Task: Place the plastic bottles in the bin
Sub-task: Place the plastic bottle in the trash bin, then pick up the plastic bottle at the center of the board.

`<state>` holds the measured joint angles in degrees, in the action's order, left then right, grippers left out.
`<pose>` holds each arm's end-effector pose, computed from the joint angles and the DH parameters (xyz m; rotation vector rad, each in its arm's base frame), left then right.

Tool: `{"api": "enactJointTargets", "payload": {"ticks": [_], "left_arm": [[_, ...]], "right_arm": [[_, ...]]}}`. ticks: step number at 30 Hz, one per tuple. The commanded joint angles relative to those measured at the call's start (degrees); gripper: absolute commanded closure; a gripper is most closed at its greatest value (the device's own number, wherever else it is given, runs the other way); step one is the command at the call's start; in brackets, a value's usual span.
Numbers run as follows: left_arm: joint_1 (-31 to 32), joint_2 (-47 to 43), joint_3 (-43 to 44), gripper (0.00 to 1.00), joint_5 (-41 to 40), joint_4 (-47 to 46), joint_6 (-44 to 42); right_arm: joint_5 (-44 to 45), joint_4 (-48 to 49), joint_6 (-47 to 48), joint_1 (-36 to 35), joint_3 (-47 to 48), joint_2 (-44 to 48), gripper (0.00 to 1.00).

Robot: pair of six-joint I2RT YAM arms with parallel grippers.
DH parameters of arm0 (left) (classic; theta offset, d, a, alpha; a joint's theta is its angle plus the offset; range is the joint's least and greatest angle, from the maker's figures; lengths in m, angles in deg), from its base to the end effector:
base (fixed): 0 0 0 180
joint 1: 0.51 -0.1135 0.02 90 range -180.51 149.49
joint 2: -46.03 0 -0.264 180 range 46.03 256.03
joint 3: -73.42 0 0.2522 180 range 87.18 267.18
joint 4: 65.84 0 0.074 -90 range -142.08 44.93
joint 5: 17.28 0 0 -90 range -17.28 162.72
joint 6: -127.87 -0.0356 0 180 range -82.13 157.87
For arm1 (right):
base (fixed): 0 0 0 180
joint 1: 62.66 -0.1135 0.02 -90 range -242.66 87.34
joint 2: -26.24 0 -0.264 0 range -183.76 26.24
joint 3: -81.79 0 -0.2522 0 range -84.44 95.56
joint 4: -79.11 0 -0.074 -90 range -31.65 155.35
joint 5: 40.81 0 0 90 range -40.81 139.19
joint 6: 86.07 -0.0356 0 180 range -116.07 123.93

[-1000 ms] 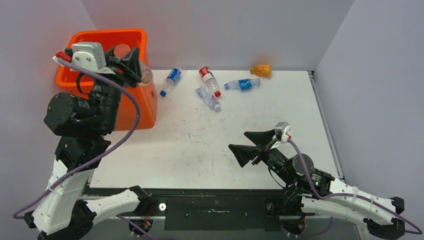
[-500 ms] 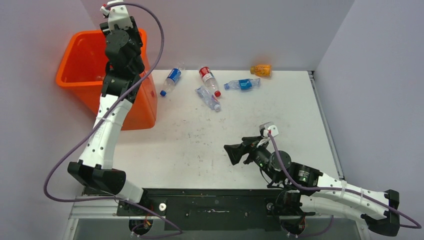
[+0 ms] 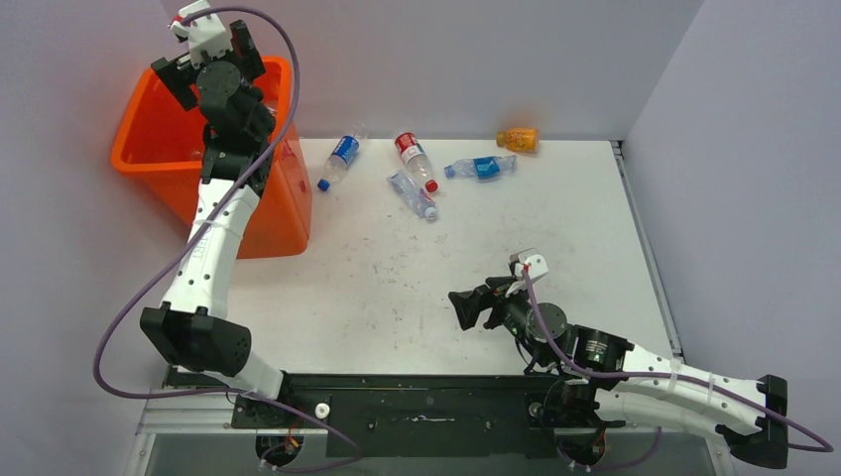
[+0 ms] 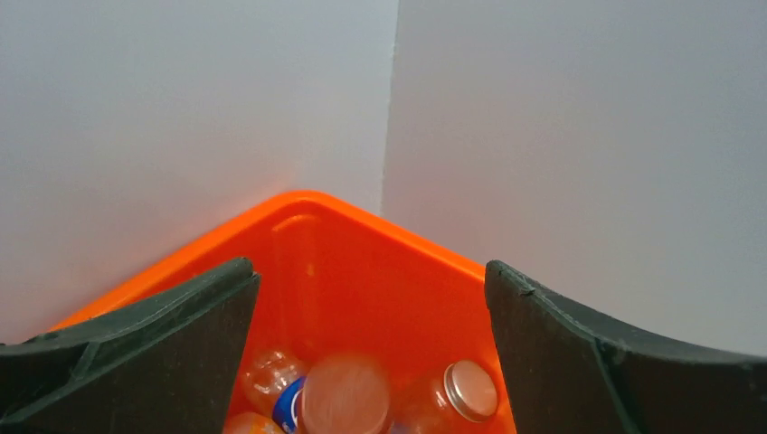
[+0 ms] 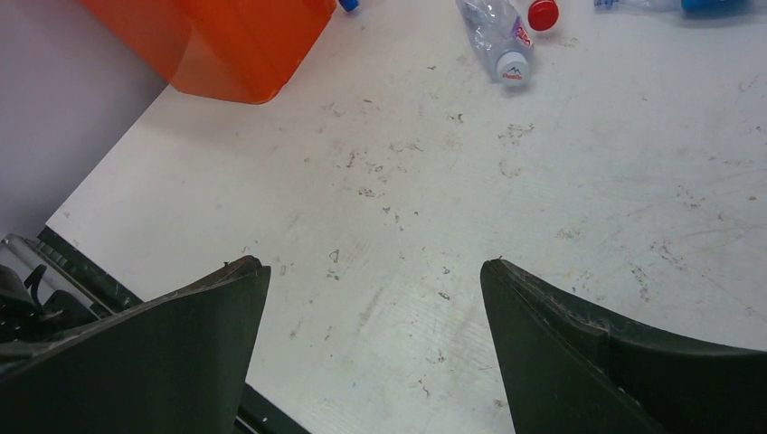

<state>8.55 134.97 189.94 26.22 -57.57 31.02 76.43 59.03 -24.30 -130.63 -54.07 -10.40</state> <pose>0.3316 -0.0267 0.5268 -0.5354 1.2460 0.4667 0.0756 0.1434 0.2810 -0.2832 1.8123 0.7828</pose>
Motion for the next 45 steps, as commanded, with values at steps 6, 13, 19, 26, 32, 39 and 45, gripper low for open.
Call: {"api": "enactJointTargets", "payload": {"ticks": [6,13,19,26,32,39,45], "left_arm": [[14.0,-4.7,4.5,0.04,4.6,-6.6,-7.2],[31.2,-18.5,-5.7,0.04,20.8,13.6,1.3],[35.1,-30.9,-28.6,0.04,33.8,24.7,15.7],[35.1,-48.0,-54.1,0.04,35.8,23.7,20.3],[35.0,-54.8,-63.4,0.04,38.3,20.2,21.8],[34.5,-58.5,-66.6,0.04,35.2,19.9,24.3],[34.5,-60.6,-67.5,0.04,32.9,20.5,24.9]], "right_arm": [[2.4,2.6,0.9,0.0,-0.5,1.2,0.10],[7.2,5.6,-1.6,0.5,2.4,-8.4,0.10],[8.7,13.0,-4.6,6.7,5.6,-20.2,0.10],[-4.9,20.9,-3.7,22.3,10.0,-35.3,0.10],[-14.9,34.9,-2.4,27.9,13.0,-51.2,0.10],[-16.0,39.5,-0.1,29.9,20.9,-65.4,0.07],[-16.2,41.2,1.7,31.9,27.5,-76.3,0.05]]}}
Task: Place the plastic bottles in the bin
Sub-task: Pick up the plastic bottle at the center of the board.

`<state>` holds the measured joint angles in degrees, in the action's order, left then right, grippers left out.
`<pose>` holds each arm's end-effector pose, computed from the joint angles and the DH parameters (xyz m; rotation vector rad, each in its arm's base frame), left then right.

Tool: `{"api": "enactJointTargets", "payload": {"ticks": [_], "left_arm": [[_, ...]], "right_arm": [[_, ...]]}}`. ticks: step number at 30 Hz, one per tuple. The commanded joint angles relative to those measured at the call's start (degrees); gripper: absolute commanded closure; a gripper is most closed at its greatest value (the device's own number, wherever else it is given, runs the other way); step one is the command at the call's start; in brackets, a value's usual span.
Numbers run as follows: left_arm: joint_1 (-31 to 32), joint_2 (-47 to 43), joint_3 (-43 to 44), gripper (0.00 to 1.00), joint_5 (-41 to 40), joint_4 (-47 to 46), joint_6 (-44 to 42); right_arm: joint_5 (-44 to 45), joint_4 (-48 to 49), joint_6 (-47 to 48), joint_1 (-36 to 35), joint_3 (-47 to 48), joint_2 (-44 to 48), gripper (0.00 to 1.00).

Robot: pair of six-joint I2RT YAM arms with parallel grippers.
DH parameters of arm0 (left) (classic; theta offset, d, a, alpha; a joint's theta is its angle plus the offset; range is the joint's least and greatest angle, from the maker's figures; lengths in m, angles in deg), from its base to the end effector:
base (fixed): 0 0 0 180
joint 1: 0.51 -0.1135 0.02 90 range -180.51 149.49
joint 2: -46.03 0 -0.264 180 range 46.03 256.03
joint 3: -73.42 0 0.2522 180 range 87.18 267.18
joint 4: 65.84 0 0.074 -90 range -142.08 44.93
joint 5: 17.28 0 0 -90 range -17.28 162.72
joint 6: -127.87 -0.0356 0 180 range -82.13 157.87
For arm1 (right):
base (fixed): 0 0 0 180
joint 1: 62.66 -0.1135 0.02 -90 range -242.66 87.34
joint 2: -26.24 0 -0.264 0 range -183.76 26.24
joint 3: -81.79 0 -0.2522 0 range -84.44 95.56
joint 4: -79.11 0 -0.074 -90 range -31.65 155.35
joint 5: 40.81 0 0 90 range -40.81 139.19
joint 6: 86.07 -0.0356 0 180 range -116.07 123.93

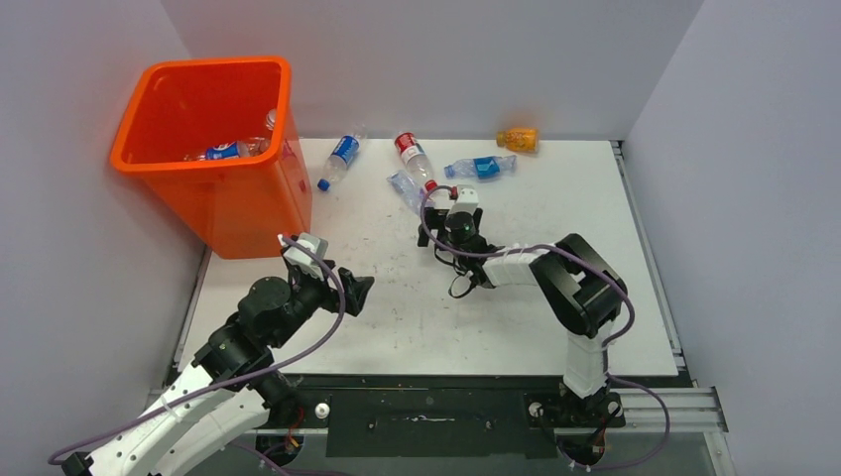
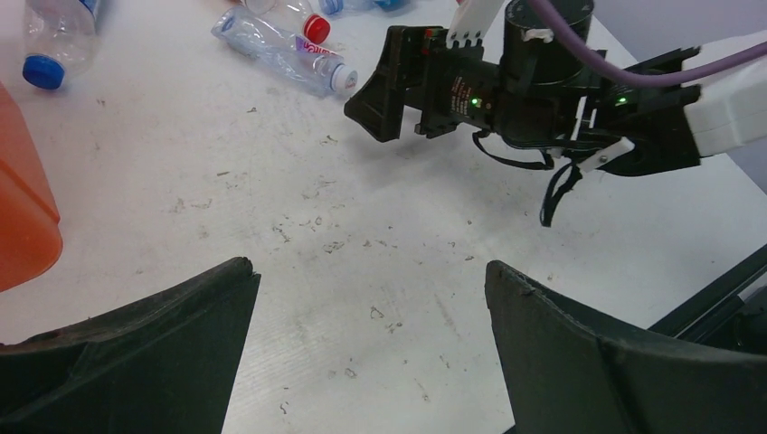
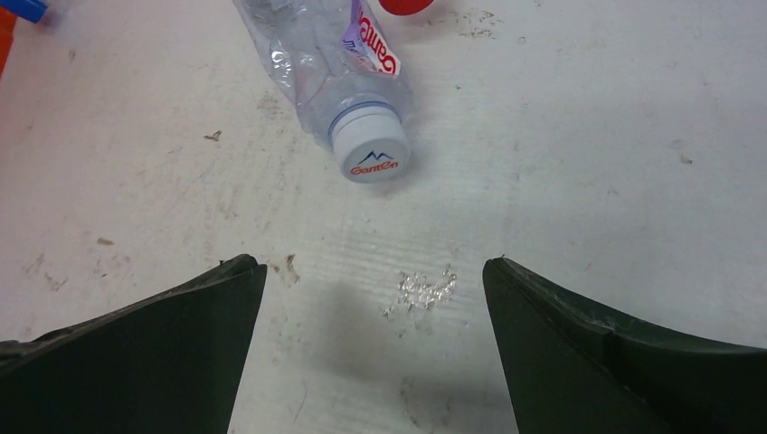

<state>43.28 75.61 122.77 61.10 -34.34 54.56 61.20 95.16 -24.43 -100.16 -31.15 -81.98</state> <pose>0.1019 -0.0878 0.3070 0.2772 1.7871 -0.5801 0.3147 0.2321 0.1521 -0.0265 2.0378 0.5232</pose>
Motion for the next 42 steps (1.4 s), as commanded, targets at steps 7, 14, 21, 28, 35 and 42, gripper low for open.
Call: {"api": "enactJointTargets", "payload": {"ticks": [7,14,21,28,35,42], "left_arm": [[-0.4,-1.3,-0.2,0.04,-1.2,-2.5,1.1],[-0.7,-2.0,-0.1,0.04,-1.4,-2.3,1.1],[-0.8,-2.6,-0.3,0.04,-1.8,-2.3,1.0],[-1.1,-2.6,-0.3,0.04,-1.8,-2.3,1.0],[-1.1,-2.9,-0.5,0.04,-2.7,-2.4,1.0],[-1.1,-4.1,-0.8,0.04,-5.3,-2.5,0.4]], "right_arm": [[-0.8,3.5,3.9,1.6,11.0,-11.4,0.03],[-0.7,1.2,5.0,1.9,16.7,-16.6,0.17],[-1.3,2.0,4.4,1.8,15.8,-17.3,0.50],[-3.0,3.3,4.6,1.7,12.6,-14.3,0.76],[-3.1,5.7,6.2,-1.0,4.9,-5.9,0.95],[0.1,3.0,5.0,-8.4,-5.7,10.1,0.95]]}}
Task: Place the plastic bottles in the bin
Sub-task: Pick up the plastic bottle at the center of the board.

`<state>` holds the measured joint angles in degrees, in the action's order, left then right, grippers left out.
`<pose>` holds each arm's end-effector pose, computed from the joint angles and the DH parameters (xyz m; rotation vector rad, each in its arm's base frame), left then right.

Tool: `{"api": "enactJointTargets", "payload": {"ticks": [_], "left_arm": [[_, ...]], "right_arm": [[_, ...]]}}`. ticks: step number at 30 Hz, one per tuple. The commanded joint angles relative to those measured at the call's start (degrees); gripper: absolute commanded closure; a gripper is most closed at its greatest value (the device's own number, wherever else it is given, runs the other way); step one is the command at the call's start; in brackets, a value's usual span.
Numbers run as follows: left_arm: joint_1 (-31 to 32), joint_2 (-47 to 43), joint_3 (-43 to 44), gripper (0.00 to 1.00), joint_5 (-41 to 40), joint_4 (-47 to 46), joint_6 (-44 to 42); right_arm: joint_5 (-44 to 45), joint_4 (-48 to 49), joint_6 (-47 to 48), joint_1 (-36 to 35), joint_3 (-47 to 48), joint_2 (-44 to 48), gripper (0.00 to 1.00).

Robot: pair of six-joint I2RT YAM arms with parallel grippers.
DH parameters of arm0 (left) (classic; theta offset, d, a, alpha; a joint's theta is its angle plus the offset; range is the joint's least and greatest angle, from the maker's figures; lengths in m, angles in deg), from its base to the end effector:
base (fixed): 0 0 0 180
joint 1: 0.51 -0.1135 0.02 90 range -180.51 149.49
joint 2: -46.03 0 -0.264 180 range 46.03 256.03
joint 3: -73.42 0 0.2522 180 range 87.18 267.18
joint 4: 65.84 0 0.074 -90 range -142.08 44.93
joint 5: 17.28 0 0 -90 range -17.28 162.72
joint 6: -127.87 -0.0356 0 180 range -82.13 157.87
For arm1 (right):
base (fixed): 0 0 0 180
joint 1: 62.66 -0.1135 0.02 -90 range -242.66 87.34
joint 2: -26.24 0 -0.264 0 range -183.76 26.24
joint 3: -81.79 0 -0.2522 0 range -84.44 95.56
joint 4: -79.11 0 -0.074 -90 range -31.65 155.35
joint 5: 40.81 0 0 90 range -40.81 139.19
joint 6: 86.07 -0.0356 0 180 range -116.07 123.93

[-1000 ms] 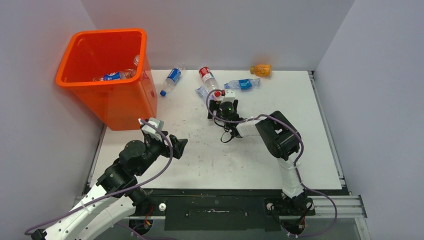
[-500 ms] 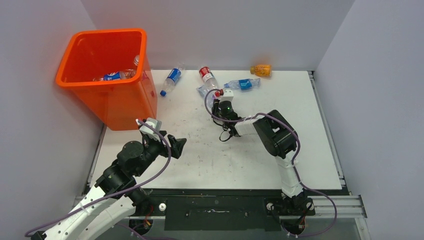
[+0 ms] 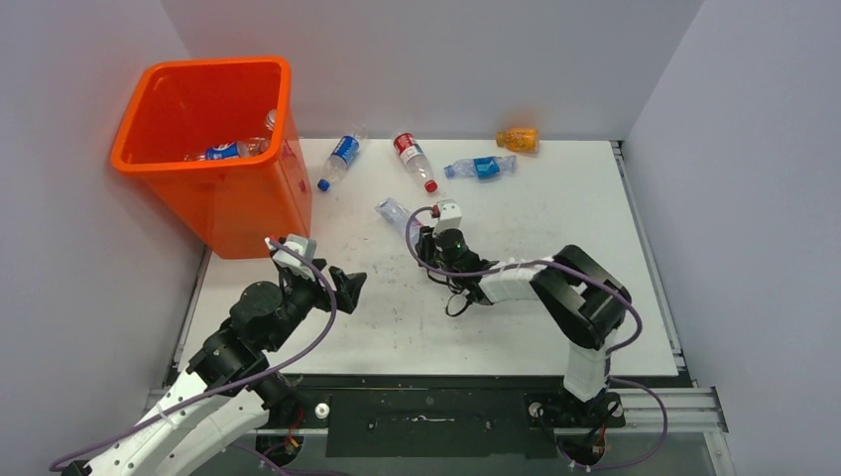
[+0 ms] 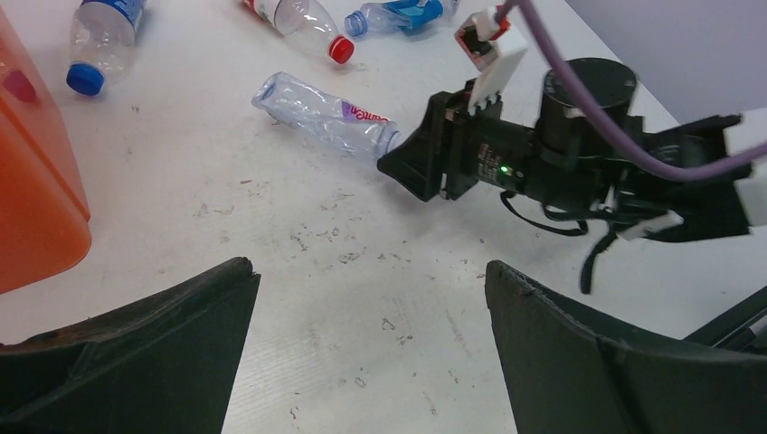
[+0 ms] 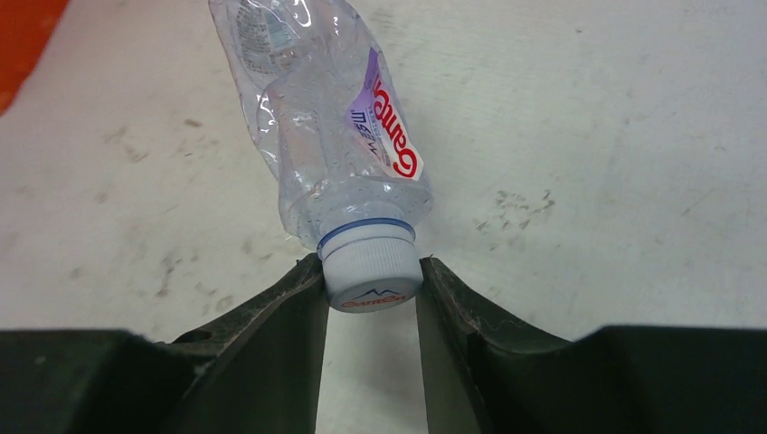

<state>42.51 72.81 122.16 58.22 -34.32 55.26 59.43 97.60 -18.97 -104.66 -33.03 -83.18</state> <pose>0.0976 -0.0789 0.3087 0.2051 1.7527 -0.5536 0.2916 0.2540 0.1392 -0.2265 2.0419 0.5360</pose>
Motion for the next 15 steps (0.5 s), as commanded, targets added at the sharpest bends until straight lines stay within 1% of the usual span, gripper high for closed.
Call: {"api": "enactJointTargets", "payload": {"ticks": [1,3,5,7,10,12,14,15], "left_arm": [[-0.3,-1.7,-0.3,0.03,-3.0,-2.7,-0.6],[-0.2,-2.6,-0.7,0.04,-4.1,-3.6,-1.7],[0.0,-3.6,-1.3,0.04,-2.5,-5.3,-3.4],[1.0,-4.3,-1.1,0.04,1.2,-6.5,-4.3],[1.7,-4.2,0.2,0.04,8.0,-8.9,-6.4],[1.8,-3.0,2.1,0.04,12.8,-8.3,-10.7],[1.9,-0.9,5.5,0.04,19.5,-5.1,-16.3],[2.0,0.5,7.3,0.04,21.6,-3.1,-19.9]], "right_arm": [[1.6,-0.4,-1.5,-4.8,-5.4,14.0,0.95],[0.3,-3.7,-3.9,-6.4,-8.2,20.1,0.95],[-2.3,-8.3,-5.8,-7.6,-10.6,26.2,0.95],[-4.7,-13.9,-6.6,-9.0,-12.3,31.9,0.95],[-5.1,-26.6,-5.7,-12.3,-11.8,41.1,0.95],[-4.5,-35.5,-5.2,-14.5,-10.6,46.6,0.95],[-3.3,-44.2,-5.4,-16.6,-8.7,50.7,0.95],[-3.0,-48.5,-5.7,-17.1,-7.4,51.9,0.95]]}}
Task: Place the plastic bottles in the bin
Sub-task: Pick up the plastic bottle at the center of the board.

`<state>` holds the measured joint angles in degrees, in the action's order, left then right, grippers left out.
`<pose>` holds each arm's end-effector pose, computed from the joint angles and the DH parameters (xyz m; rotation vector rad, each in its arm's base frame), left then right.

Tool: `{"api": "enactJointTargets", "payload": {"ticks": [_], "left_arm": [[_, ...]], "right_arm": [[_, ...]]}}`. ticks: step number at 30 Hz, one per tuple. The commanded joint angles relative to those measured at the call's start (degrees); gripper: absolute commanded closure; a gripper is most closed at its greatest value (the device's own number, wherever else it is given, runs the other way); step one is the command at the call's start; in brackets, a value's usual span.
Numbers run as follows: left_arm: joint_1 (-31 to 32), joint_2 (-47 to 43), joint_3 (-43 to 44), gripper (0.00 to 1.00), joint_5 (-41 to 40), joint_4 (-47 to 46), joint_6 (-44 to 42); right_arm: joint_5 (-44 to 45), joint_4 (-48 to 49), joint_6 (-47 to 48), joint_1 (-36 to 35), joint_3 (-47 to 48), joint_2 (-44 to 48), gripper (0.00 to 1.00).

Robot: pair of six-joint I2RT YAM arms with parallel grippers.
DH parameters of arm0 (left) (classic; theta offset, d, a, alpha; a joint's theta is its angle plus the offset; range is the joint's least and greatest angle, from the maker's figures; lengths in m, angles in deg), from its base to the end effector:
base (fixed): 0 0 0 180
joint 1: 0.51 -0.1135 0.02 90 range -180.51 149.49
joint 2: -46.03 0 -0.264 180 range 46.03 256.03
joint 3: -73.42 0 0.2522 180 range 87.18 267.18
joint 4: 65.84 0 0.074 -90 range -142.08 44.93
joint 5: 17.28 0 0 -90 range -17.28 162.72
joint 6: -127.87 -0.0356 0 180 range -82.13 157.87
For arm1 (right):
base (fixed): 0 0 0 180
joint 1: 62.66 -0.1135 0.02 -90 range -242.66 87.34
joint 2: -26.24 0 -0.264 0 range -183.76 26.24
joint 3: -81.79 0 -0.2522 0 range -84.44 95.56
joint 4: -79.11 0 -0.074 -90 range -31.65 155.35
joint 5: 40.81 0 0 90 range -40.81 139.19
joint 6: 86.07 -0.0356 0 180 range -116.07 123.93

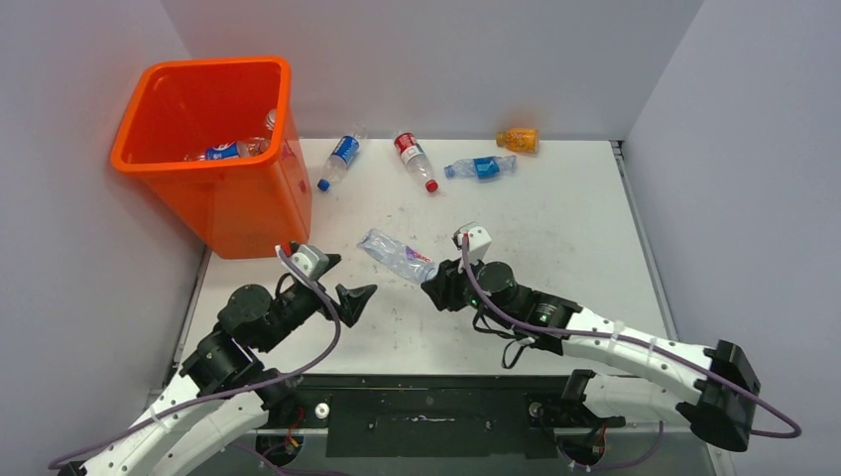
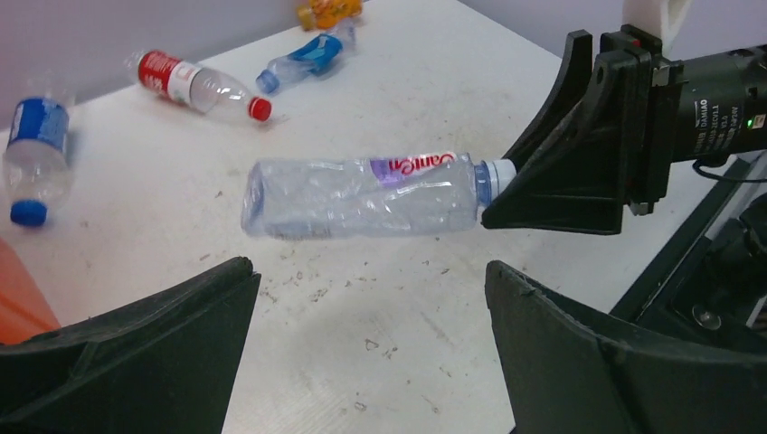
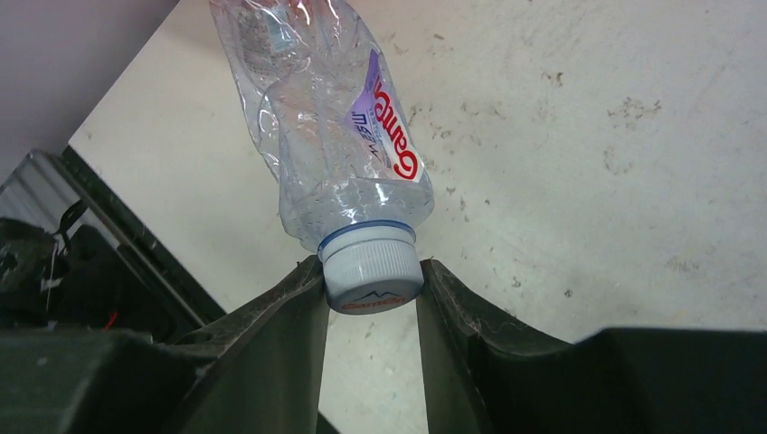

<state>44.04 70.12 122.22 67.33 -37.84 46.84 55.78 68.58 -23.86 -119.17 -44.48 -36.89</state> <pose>0.0860 -0.0800 0.3204 0.4382 1.6079 -0.6378 0.1426 0.2082 0.2705 -0.4210 1.9725 0.8622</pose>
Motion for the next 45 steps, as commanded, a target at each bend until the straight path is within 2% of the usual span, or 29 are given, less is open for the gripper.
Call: {"api": "enactJointTargets", "payload": {"ticks": [1,3,7,9,13,16,18,24,29,35,37,40,43,44,45], "left_arm": [[0.5,4.7,9.3,0.04,14.0,2.6,-14.7],[0.6,8.1,13.1,0.04,16.1,6.9,-20.8],[2.6,12.2,18.8,0.04,17.9,14.5,-32.5],[5.5,14.5,21.0,0.04,15.2,19.1,-39.0],[13.4,18.5,22.5,0.04,8.1,26.1,-45.7],[20.4,20.2,20.8,0.04,0.3,24.8,-48.8],[22.5,21.2,19.6,0.04,-2.4,22.5,-50.4],[22.9,25.0,16.7,0.04,-8.3,12.9,-53.1],[22.9,28.1,17.1,0.00,-8.4,12.1,-54.7],[22.9,30.6,17.8,0.21,-10.1,12.2,-52.3],[22.9,30.5,17.9,0.33,-9.6,11.9,-51.3],[22.9,29.6,17.2,0.57,-8.9,10.1,-50.4],[22.9,28.2,16.7,0.63,-7.1,8.4,-49.2],[22.9,27.8,16.5,0.64,-6.3,8.0,-48.5],[22.9,27.5,16.5,0.65,-5.4,7.5,-47.2]], "right_arm": [[0.7,-23.2,-1.1,-3.1,5.0,6.5,0.95],[-0.6,-29.0,-2.3,-3.7,6.4,8.0,0.95],[-3.3,-32.0,-3.2,-4.1,7.3,9.8,0.95],[-3.7,-33.1,-3.3,-4.3,8.1,9.6,0.95],[-6.0,-33.8,-3.1,-4.5,10.3,9.2,0.95],[-8.5,-33.6,-3.2,-4.9,12.2,9.3,0.95],[-9.6,-33.5,-3.4,-5.4,13.5,9.3,0.95],[-10.4,-34.5,-3.7,-7.8,16.3,9.6,0.95],[-10.0,-34.9,-4.0,-8.8,16.6,10.5,0.95],[-10.1,-34.7,-4.2,-9.3,17.0,11.2,0.95],[-9.9,-34.7,-4.1,-9.4,17.4,11.3,0.95],[-9.9,-34.8,-3.9,-9.4,18.0,11.4,0.95],[-9.9,-34.4,-3.8,-9.6,18.4,11.4,0.95],[-9.7,-34.2,-3.8,-9.6,18.5,11.5,0.93],[-9.5,-33.8,-3.6,-9.7,18.5,11.9,0.80]]}}
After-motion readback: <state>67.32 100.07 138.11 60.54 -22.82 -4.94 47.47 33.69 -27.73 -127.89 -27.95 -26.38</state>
